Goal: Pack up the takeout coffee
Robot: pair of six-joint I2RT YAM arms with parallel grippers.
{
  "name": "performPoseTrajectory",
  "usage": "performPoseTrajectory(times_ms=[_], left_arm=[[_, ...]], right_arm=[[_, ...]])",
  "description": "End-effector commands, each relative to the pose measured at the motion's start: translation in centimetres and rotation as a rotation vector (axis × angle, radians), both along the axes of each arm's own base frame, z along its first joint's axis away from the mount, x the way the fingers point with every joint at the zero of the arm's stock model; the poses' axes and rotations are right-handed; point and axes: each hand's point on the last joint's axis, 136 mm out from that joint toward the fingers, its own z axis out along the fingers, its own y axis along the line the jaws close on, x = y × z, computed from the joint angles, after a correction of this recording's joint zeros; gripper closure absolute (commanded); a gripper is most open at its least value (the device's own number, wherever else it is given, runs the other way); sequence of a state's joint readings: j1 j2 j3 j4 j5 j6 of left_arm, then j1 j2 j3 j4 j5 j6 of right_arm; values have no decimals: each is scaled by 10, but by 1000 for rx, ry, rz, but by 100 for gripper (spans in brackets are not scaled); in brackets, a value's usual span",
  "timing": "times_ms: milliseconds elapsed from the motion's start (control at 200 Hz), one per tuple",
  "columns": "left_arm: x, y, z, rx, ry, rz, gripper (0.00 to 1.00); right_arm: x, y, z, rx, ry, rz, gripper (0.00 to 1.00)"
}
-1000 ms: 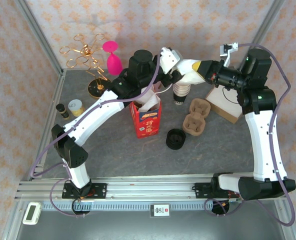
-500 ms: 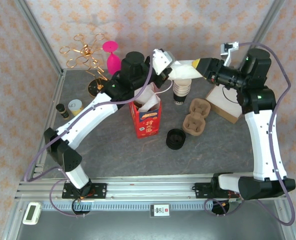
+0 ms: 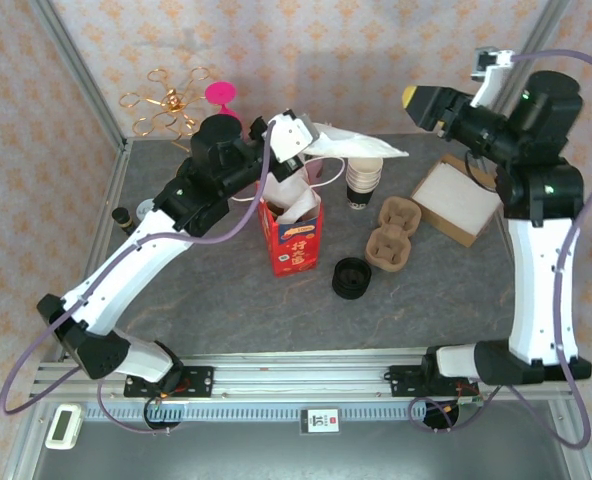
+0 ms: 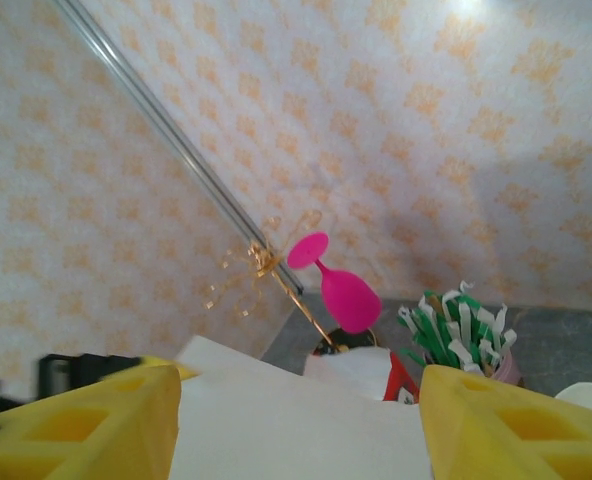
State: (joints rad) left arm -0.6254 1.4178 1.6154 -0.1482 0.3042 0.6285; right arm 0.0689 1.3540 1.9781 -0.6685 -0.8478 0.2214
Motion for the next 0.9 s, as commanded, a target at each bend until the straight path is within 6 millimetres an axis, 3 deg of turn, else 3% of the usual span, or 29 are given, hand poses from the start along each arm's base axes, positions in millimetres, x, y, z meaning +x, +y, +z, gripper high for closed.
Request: performPoseTrajectory(times_ms=[0, 65, 195, 360, 480, 636, 736, 896], left_arm=[[-17, 6, 22, -31, -74, -52, 100], [-23, 6, 29, -52, -84, -77, 100], [-18, 4, 34, -74, -81, -77, 100], [-13, -10, 40, -119, -40, -129, 100], [-17, -22, 46, -154, -3, -204, 100], [-28, -29, 52, -217, 25, -280, 100], [-32, -29, 54, -230, 27, -297, 100], [-28, -28, 56, -234, 36, -281, 100]], right_arm=[[8, 23, -30, -94, 1, 141, 34], [1, 39, -40, -132, -22, 214, 32], [-40, 79, -61, -180, -108, 419, 28], [-78, 98, -69, -145, -280, 482, 18], [-76, 116, -81, -229, -316, 453, 12], [-56, 123, -82, -342, -412, 294, 0], [-48, 116, -81, -434, -476, 210, 0], [-55, 101, -95, -537, -529, 174, 0]])
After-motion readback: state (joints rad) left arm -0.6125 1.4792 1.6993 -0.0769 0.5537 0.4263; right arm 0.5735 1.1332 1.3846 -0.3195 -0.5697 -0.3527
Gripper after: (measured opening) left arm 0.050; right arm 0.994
